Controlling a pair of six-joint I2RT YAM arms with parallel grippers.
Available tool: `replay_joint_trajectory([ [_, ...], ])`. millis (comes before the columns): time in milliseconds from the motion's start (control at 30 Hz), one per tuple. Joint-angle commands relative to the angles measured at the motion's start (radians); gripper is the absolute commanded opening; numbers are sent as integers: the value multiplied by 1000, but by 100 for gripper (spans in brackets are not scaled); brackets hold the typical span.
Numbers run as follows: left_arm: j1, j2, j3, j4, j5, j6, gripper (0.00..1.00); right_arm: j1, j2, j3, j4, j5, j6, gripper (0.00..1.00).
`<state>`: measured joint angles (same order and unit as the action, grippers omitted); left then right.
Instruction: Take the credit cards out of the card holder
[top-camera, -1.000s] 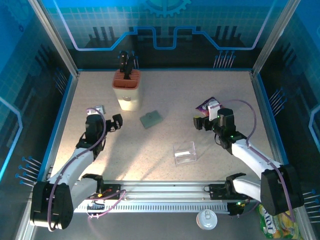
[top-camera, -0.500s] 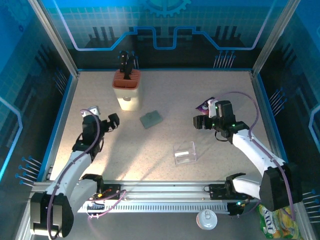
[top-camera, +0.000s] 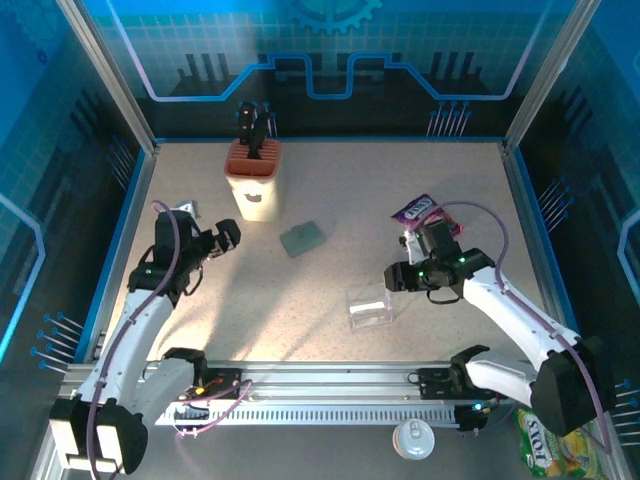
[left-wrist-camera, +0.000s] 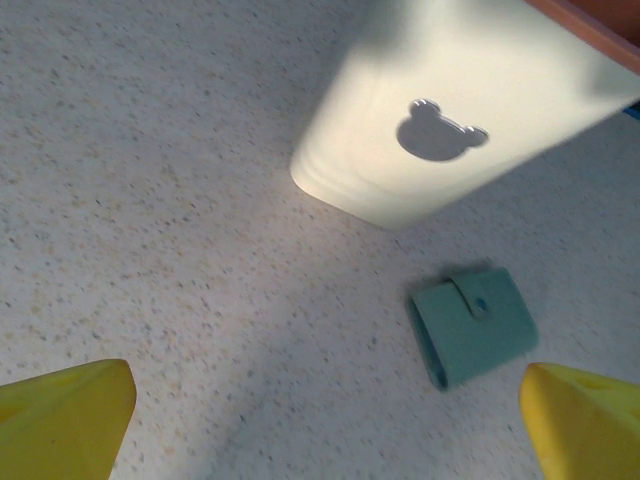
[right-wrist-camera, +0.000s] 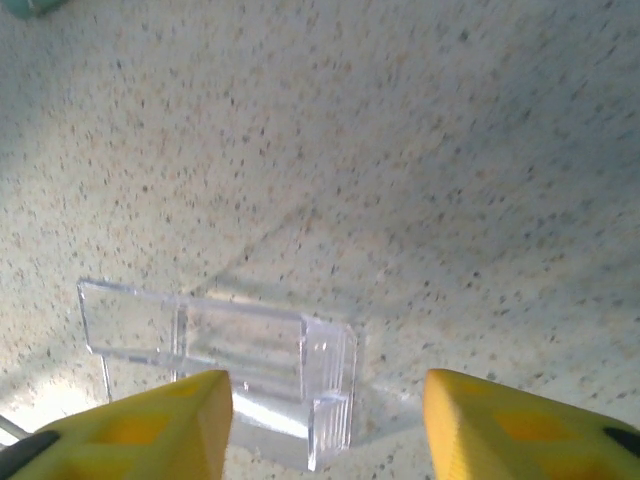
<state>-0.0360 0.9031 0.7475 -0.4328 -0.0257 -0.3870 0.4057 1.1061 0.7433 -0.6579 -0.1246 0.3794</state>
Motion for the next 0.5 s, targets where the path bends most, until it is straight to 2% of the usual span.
replay_joint_trajectory([
  [0,10,25,94,-166,103,22,99,39,14,-9,-49,43,62,47],
  [167,10,60,192,-301,94,73,99,89,41,0,-31,85,85,41],
  [233,10,60,197,-299,124,132,99,100,53,1,-14,83,89,37],
  [333,11,32,151,-266,67,151,99,113,89,5,9,83,94,33],
  [467,11,10,139,-278,47,166,99,137,118,9,15,99,92,29],
])
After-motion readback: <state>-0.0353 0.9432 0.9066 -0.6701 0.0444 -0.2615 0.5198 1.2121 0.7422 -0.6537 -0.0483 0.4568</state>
